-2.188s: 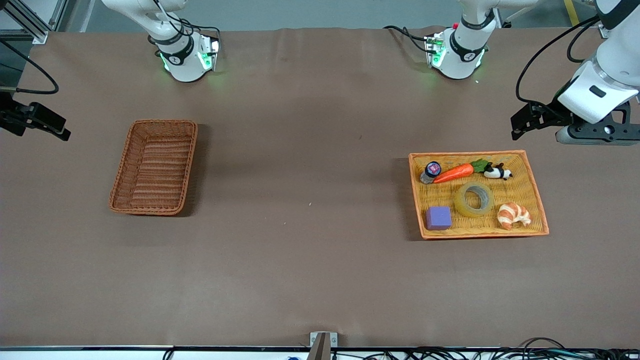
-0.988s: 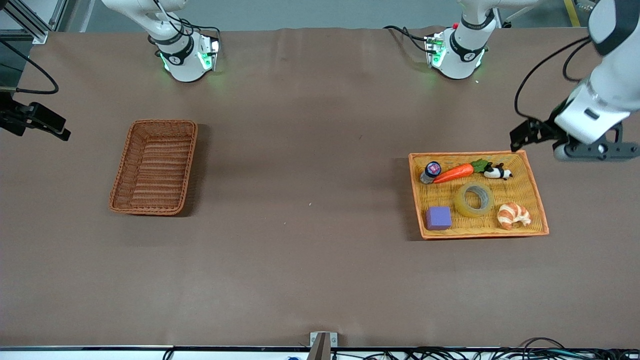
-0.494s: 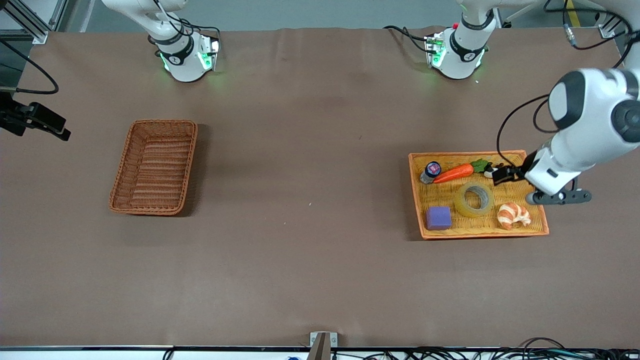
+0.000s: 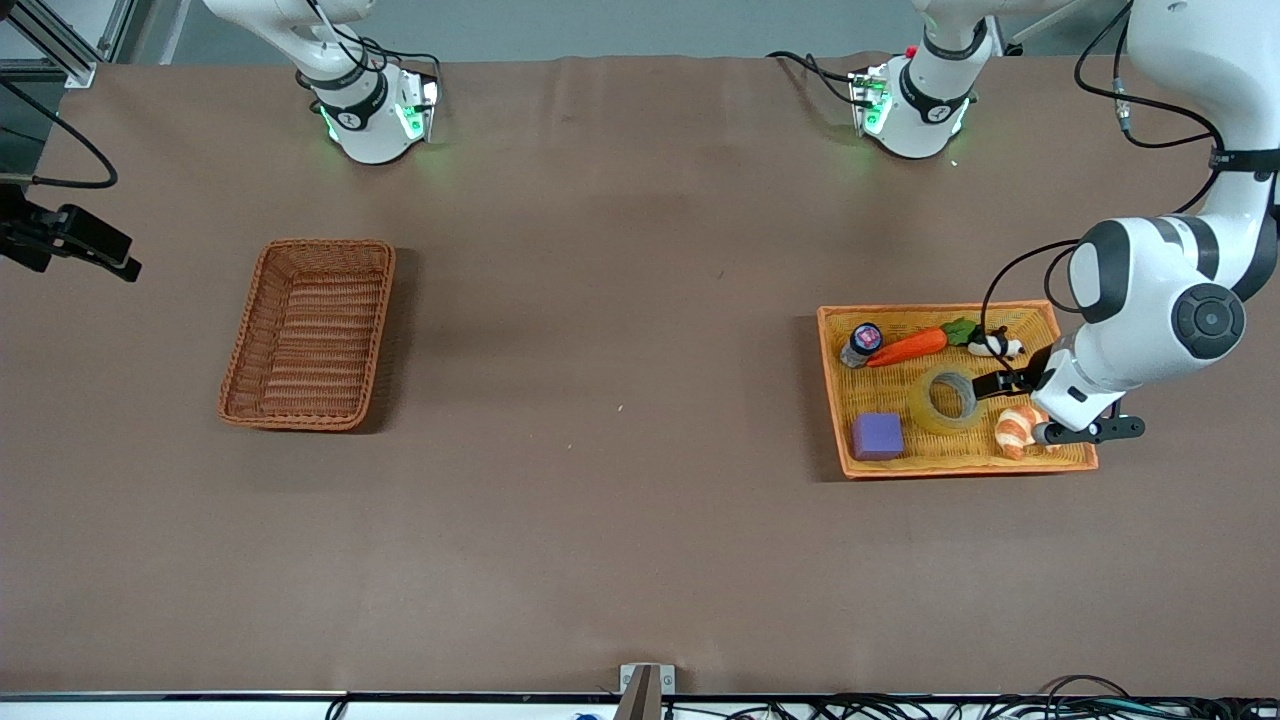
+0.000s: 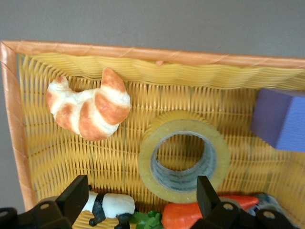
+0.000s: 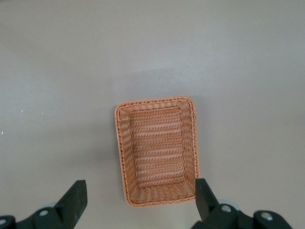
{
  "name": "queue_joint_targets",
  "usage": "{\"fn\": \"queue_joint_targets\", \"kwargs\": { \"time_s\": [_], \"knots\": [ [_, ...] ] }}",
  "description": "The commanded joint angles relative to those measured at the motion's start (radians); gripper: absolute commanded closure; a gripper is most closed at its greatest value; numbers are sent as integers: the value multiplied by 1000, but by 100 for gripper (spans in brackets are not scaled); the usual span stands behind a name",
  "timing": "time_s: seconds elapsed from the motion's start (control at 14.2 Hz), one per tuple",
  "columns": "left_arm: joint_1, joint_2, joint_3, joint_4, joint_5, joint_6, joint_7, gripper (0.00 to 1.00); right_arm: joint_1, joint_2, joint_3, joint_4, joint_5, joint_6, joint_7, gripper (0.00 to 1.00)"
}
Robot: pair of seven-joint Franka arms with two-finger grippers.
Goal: Move tape to another basket
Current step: 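Reach the left gripper down to the yellow tape roll in the tray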
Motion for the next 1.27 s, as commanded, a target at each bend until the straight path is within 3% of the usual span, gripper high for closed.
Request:
{"fn": "queue_joint_targets", "kwargs": {
  "time_s": [0.0,0.21,0.42,0.49,0.71,0.92,1.2],
  "knots": [
    [4,31,-3,-53,7,92,14,0,-7,-3,2,-1,19,-2,-11,0],
    [4,49,-3,-127,7,230,14,0,-7,-3,2,-1,19,-4,-11,0],
    [4,85,-3,-134,7,274,10,6,-8,-3,2,-1,19,-5,-11,0],
    [2,85,-3,-136,7,274,10,15,-7,-3,2,-1,19,-5,-11,0],
    [4,83,-1,-162,7,274,4,67,-8,-3,2,-1,19,-5,-11,0],
    [2,60,-3,-170,7,270,2,98,-8,-3,2,-1,19,-5,-11,0],
    [1,-41,-7,-179,7,221,13,100,-8,-3,2,-1,19,-5,-11,0]
  ]
}}
